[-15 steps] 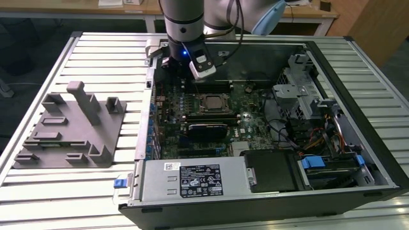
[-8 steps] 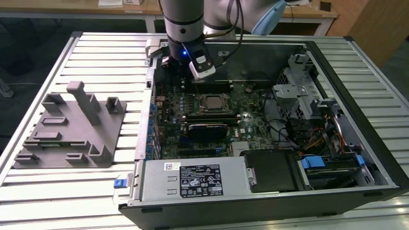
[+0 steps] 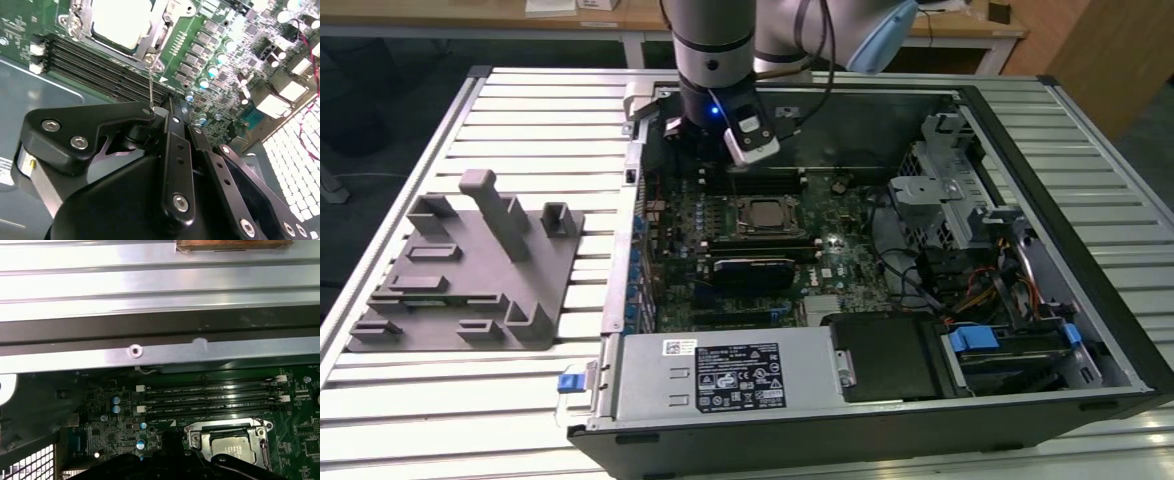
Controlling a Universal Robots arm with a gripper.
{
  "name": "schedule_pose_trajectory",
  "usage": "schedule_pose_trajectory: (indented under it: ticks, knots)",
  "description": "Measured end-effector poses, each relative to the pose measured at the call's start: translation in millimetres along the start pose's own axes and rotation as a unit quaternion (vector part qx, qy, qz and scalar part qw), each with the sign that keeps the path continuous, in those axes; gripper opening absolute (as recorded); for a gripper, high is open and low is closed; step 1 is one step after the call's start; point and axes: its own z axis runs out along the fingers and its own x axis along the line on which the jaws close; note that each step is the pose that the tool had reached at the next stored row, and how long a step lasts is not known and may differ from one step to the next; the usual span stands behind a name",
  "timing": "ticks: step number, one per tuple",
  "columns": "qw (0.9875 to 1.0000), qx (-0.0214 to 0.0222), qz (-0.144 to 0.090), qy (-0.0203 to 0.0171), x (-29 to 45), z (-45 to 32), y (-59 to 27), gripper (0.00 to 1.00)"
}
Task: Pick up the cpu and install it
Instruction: 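Install the first cpu locking lever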
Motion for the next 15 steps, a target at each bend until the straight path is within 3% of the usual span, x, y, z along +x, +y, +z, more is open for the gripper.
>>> schedule_pose_trajectory:
  ticks: [9,15]
  knots:
    - [1.0,0.0003,0.0,0.0016,-19.2,0.8,1.5,0.11]
    - [1.0,0.0007,0.0,0.0016,-20.4,0.8,1.6,0.11]
